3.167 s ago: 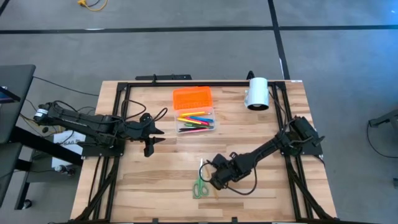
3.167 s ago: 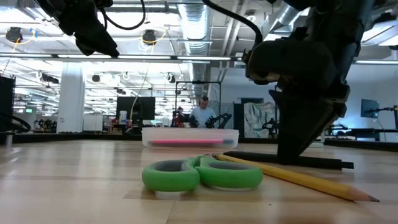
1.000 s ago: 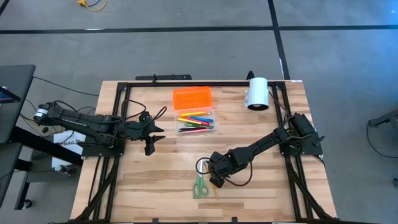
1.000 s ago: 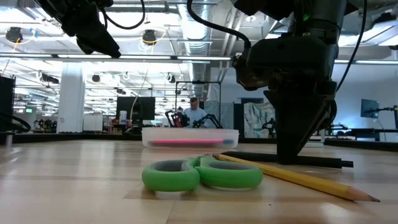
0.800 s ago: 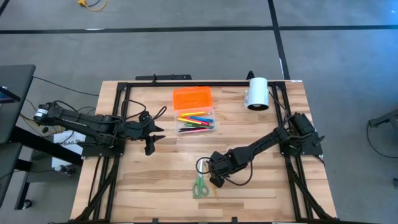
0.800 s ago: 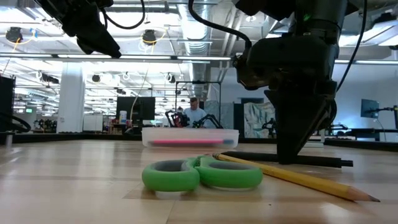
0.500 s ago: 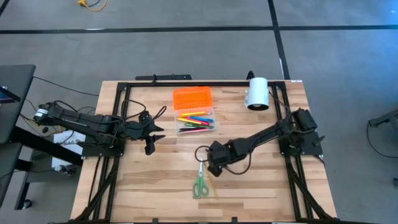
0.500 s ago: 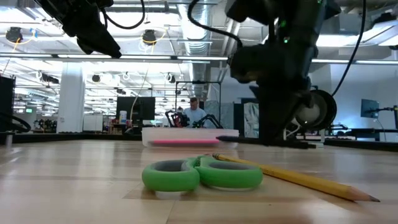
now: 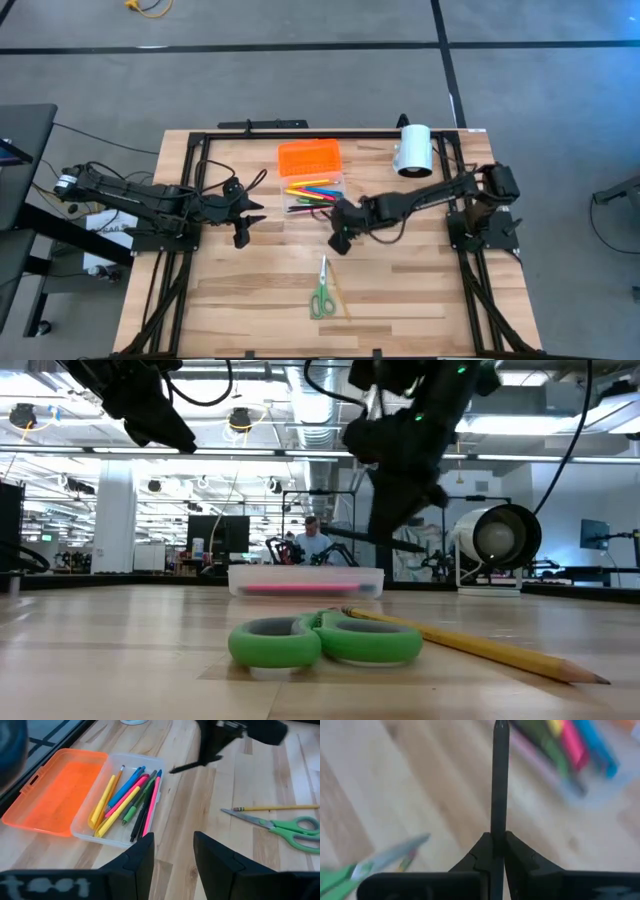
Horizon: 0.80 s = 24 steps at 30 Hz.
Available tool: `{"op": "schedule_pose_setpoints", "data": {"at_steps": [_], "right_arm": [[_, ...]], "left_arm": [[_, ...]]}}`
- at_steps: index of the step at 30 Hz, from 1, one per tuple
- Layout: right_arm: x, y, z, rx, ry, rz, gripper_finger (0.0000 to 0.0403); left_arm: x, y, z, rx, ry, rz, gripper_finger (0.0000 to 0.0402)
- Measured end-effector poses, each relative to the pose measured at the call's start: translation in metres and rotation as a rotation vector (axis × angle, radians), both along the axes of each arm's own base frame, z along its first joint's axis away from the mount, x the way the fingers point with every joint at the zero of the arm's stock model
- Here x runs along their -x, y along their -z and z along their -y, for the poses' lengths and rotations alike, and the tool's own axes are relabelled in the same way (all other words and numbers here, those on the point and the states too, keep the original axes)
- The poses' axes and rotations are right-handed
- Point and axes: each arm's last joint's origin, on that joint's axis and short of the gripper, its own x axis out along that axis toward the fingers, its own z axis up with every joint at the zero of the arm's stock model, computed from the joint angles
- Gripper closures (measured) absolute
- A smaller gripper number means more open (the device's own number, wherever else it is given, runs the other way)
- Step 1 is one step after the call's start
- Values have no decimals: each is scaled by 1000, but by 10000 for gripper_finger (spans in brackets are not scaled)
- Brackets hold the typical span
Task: Pick & place school supplies into a supply box
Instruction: Put the black pen into the supply box
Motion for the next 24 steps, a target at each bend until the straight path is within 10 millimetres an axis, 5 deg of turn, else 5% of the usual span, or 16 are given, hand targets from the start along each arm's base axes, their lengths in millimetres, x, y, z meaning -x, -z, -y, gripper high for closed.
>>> {"op": "schedule_pose_setpoints", "data": {"at_steps": [14, 24], "right_arm": [[-18, -13, 89, 198, -77, 174, 384], [-26, -6, 111, 246, -195, 219, 379]], "left_arm": [[-2, -2, 0, 72, -63, 52, 277], [-4, -4, -1, 91, -148, 104, 277]]}}
